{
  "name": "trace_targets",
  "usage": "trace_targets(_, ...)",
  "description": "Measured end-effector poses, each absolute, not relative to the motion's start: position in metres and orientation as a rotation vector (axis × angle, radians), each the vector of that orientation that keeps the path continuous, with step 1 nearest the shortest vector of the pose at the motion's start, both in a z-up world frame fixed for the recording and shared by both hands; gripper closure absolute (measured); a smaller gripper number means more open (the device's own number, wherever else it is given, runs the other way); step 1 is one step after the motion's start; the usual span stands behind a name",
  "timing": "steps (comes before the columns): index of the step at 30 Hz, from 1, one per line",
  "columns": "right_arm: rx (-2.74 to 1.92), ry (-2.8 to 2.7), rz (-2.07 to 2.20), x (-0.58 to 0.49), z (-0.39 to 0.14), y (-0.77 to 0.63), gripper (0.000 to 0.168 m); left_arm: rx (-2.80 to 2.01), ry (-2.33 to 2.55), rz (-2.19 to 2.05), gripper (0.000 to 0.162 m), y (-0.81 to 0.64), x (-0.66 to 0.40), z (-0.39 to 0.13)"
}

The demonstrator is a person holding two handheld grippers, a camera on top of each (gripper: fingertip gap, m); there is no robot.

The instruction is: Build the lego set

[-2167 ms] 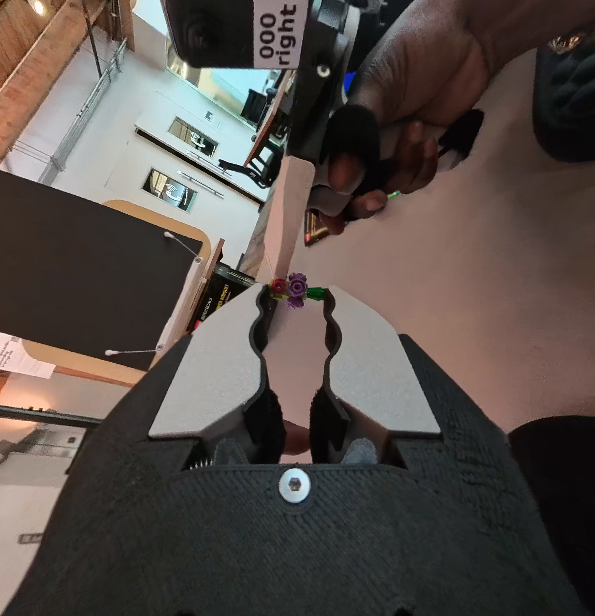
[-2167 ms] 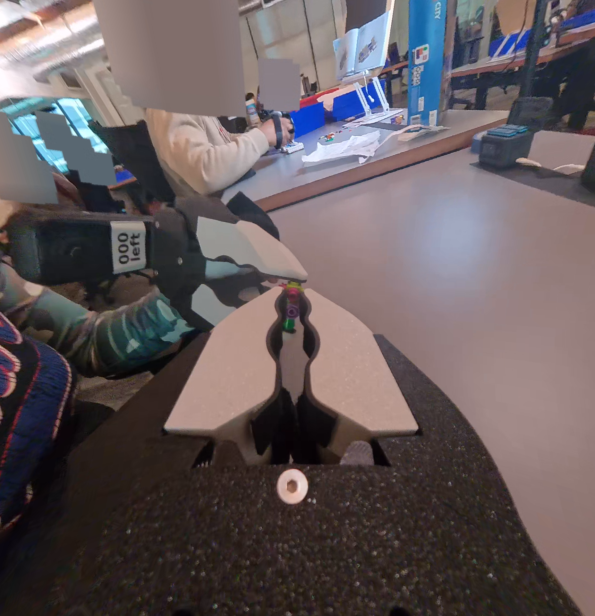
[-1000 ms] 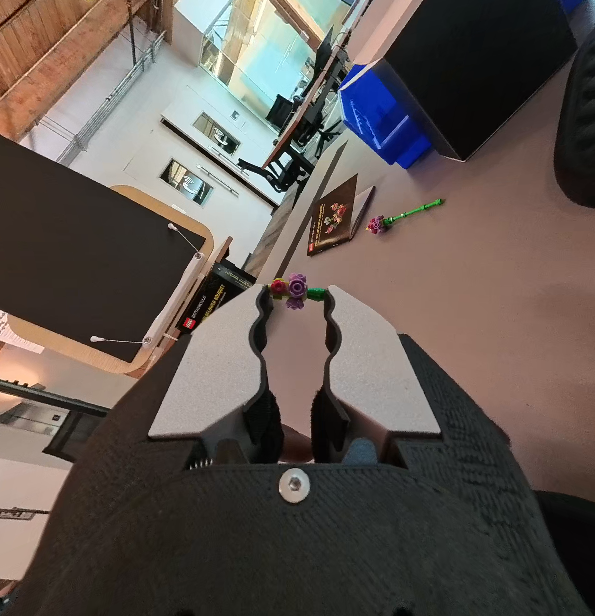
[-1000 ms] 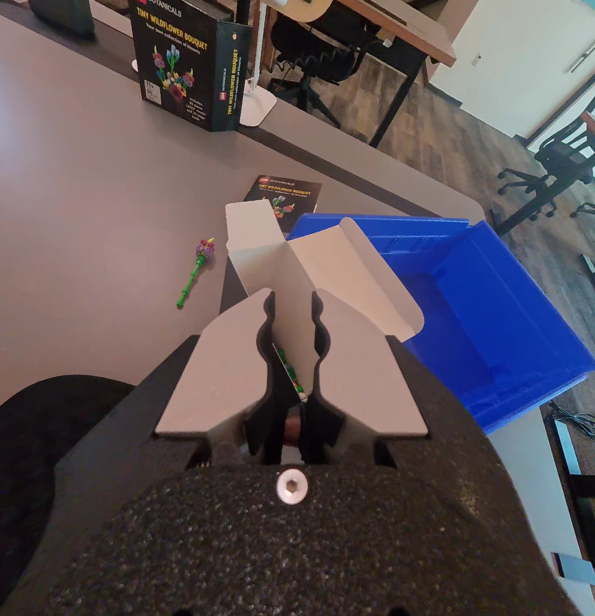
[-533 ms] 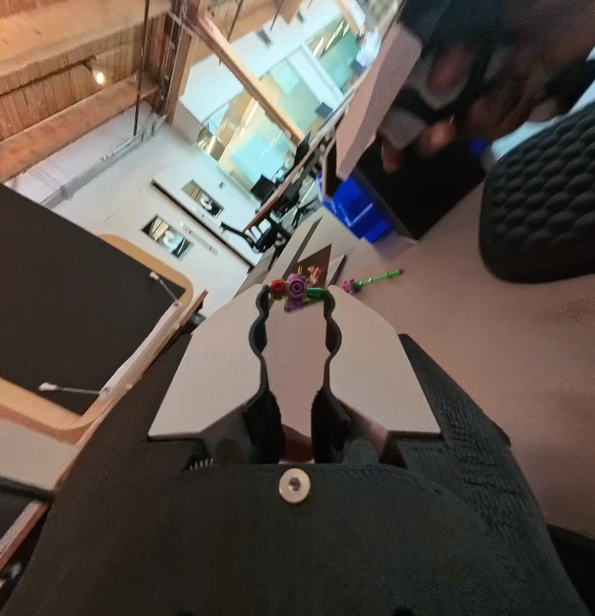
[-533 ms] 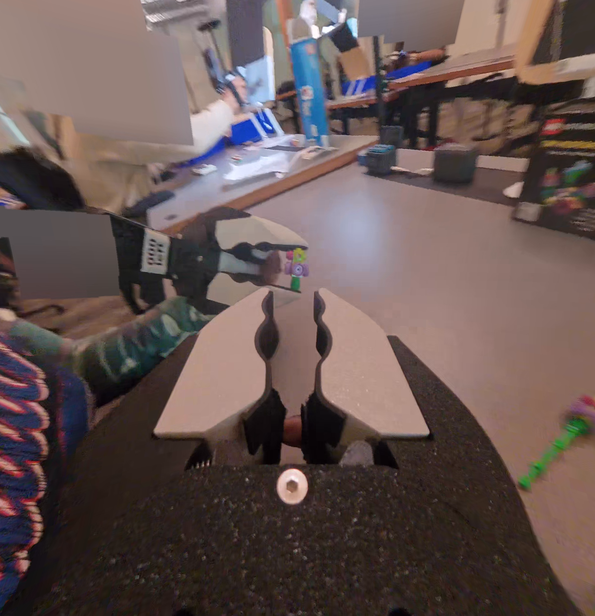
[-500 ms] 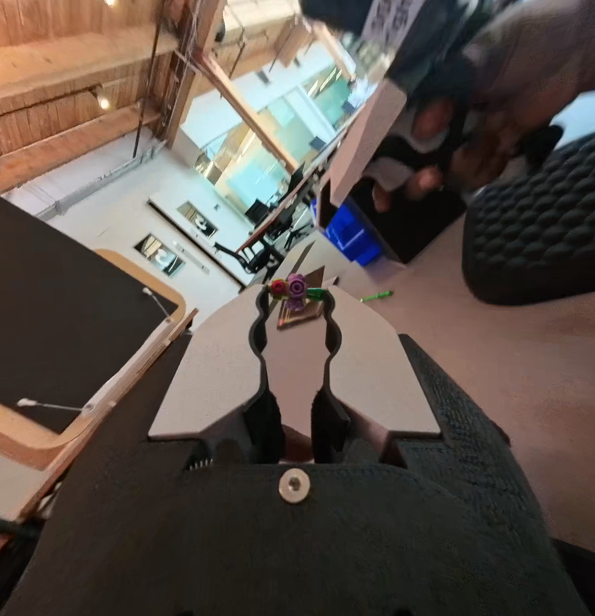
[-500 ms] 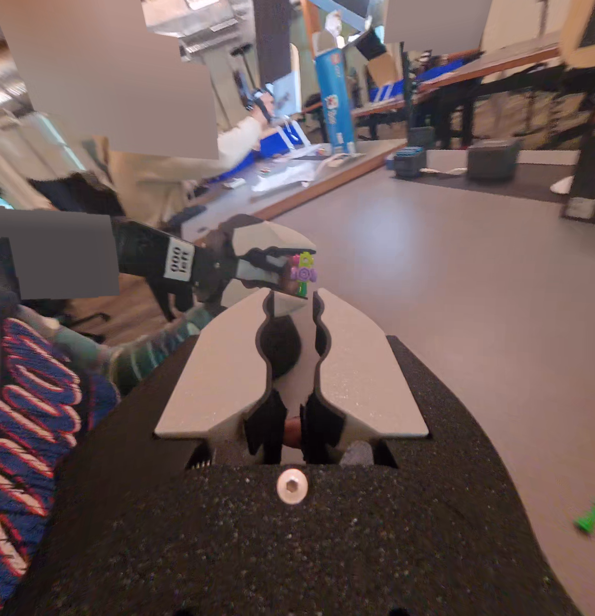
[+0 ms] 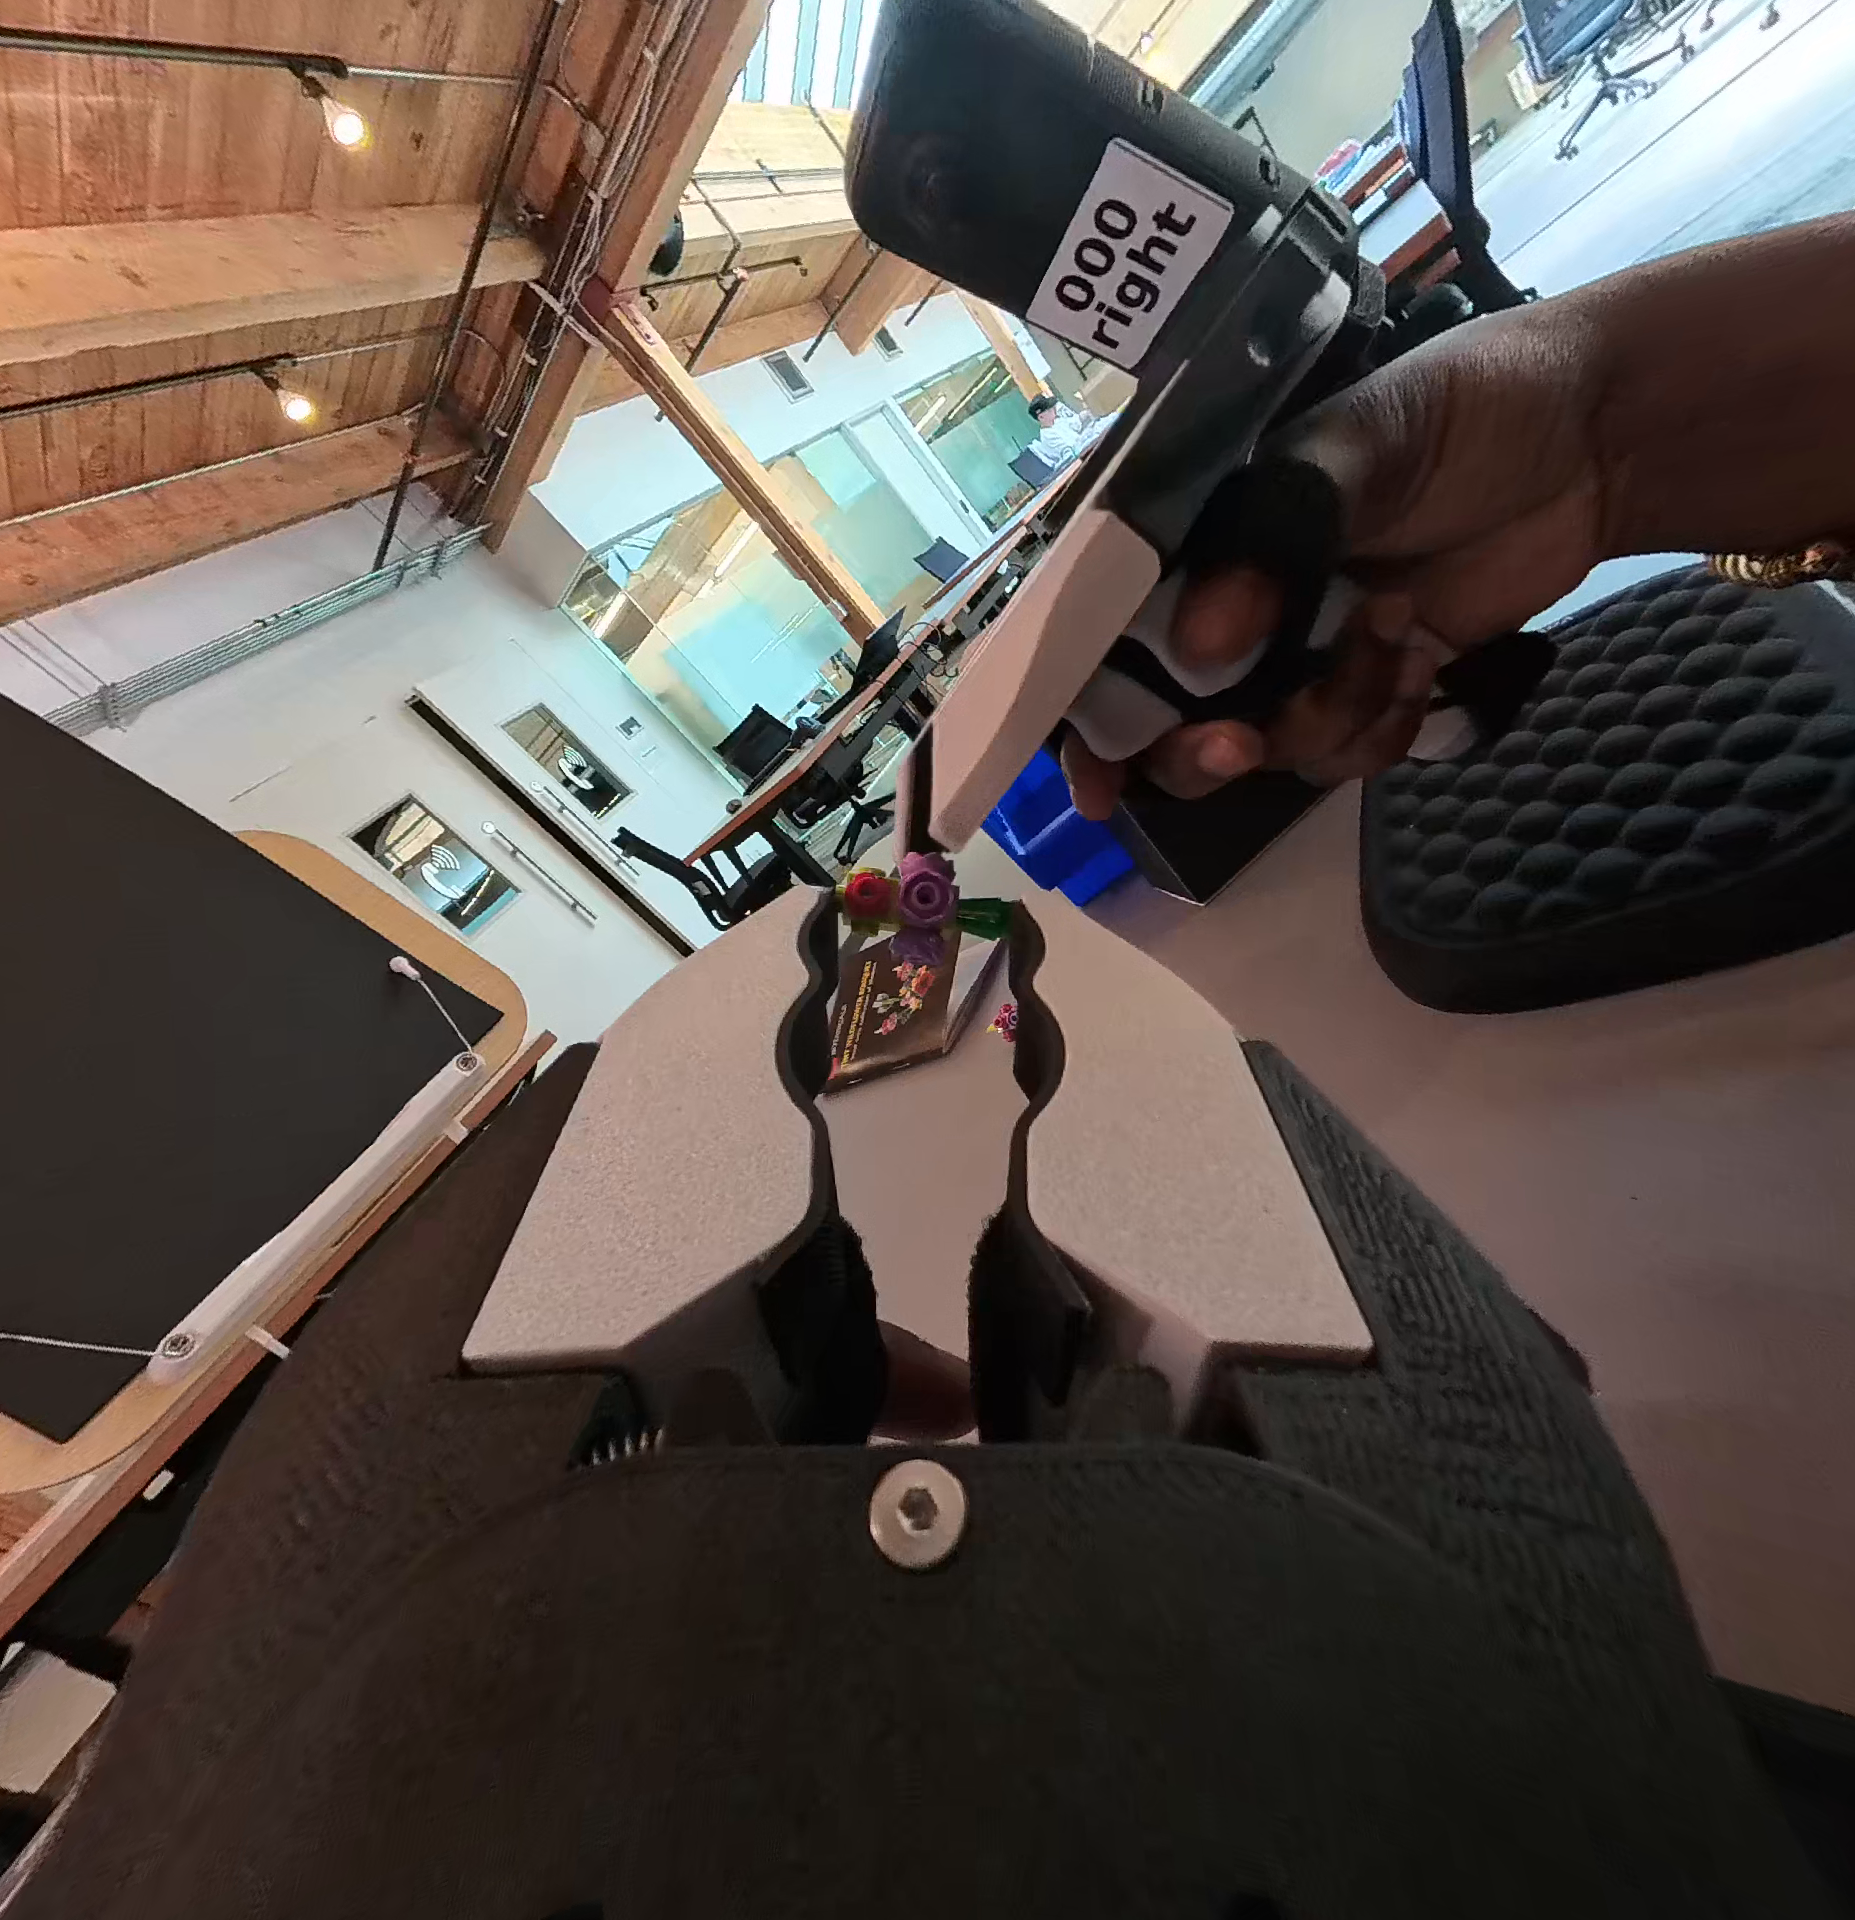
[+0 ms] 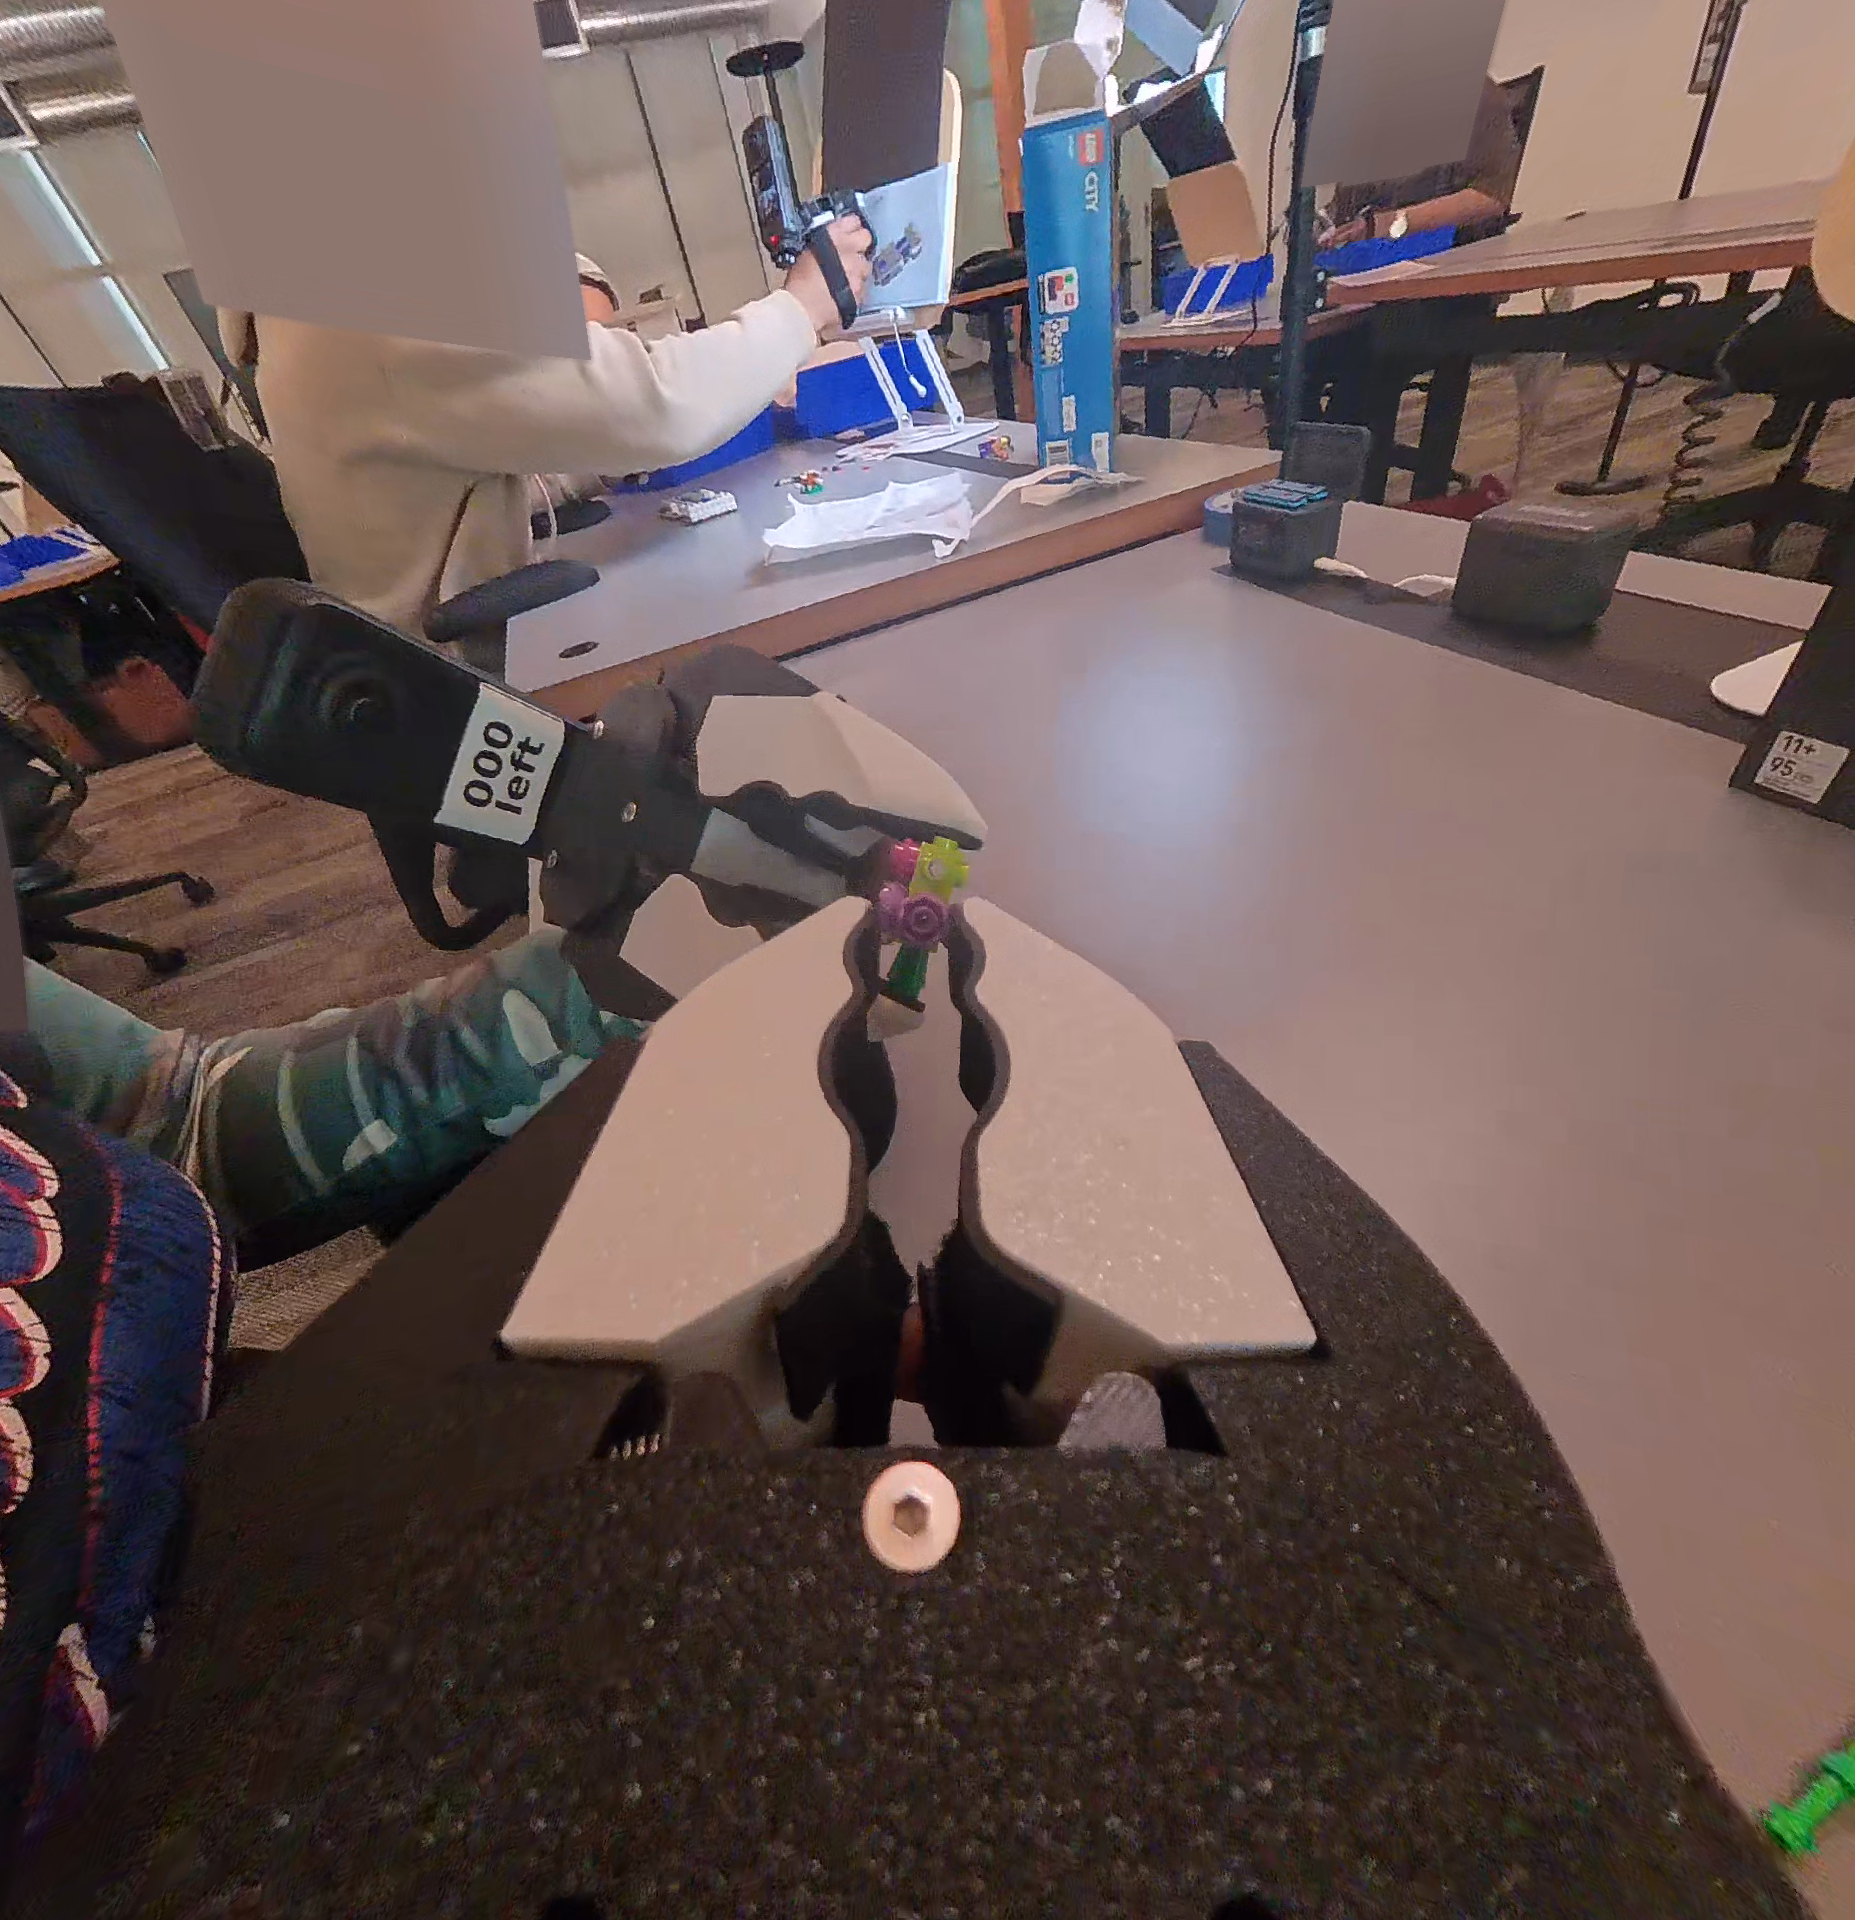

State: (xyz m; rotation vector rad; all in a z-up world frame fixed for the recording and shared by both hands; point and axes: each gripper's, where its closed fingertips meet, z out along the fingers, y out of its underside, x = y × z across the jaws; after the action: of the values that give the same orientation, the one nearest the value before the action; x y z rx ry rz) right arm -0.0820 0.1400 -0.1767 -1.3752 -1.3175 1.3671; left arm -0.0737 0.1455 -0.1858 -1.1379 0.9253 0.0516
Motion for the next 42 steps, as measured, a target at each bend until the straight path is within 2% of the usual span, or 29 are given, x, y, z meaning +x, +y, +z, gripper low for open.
trace_targets(12,-1.32,-1.426,1.221,-0.078,-0.188,0.143,0.159,-1.156,0.976,0.031,0.131,0.145,-0.069,-0.193)
trace_targets(24,-0.883,-1.596,0.6,-0.07,-0.195,0.141,0.16,-1.293,0.941,-0.259,0.131,0.144,-0.063,-0.202)
trace_targets(27,-0.814,-1.57,0.511,-0.069,-0.192,0.142,0.16,-1.352,0.905,-0.196,0.131,0.153,-0.073,-0.207)
trace_targets(29,-0.868,-1.502,0.602,-0.067,-0.184,0.145,0.16,-1.338,0.874,-0.069,0.131,0.157,-0.087,-0.204)
trace_targets(35,-0.98,-1.384,0.787,-0.052,-0.172,0.157,0.16,-1.268,0.892,-0.057,0.131,0.152,-0.08,-0.197)
trace_targets(42,-1.331,-1.094,0.479,0.026,-0.16,0.232,0.16,-1.261,0.864,-0.051,0.131,0.153,-0.083,-0.193)
